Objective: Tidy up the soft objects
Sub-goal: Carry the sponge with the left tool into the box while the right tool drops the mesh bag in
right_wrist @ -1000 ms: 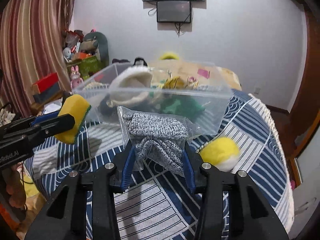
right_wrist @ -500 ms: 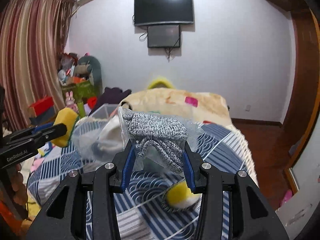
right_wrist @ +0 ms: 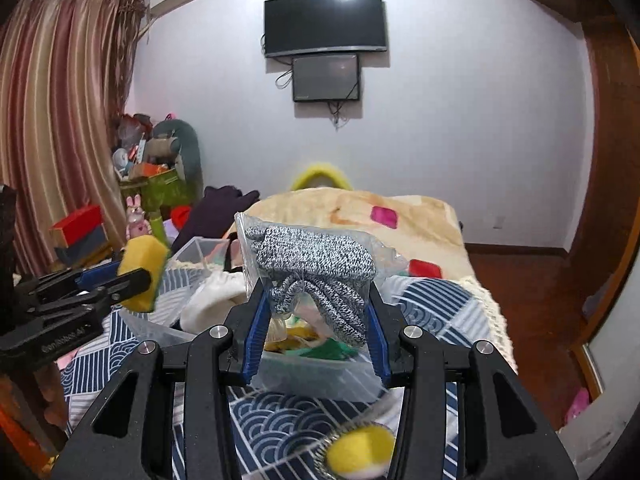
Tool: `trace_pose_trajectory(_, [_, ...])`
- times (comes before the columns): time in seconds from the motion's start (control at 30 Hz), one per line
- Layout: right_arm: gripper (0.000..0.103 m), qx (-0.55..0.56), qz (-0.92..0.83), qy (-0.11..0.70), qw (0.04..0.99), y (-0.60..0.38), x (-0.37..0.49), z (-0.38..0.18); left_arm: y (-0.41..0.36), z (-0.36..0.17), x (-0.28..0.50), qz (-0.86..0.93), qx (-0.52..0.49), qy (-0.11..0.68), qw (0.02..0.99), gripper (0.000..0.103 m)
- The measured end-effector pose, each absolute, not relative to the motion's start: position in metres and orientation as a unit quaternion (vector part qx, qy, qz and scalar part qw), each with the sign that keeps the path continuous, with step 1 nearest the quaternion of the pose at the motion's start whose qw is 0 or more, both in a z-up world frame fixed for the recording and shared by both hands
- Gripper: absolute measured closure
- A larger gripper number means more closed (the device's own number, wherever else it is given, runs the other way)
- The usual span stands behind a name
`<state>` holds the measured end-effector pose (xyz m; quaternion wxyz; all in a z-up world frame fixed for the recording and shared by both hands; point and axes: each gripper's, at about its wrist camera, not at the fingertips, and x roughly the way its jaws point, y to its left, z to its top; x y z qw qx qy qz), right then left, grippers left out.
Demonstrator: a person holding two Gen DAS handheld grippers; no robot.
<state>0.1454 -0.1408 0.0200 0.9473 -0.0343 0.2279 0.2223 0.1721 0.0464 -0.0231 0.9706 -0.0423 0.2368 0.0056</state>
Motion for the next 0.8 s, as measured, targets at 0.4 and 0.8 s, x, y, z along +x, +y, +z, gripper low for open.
trace_pose_trajectory(0.4, [0.063, -0.058, 0.252, 0.287, 0.922, -0.106, 0.174, -0.01, 0.051, -0.047, 0.197, 0.014, -0.04, 0.273, 0.961, 0.066])
trace_pose_trajectory(0.8, [0.058, -0.062, 0.257, 0.307, 0.914, -0.103, 0.179, -0.015, 0.054, -0.054, 0.199, -0.001, -0.054, 0.295, 0.954, 0.062])
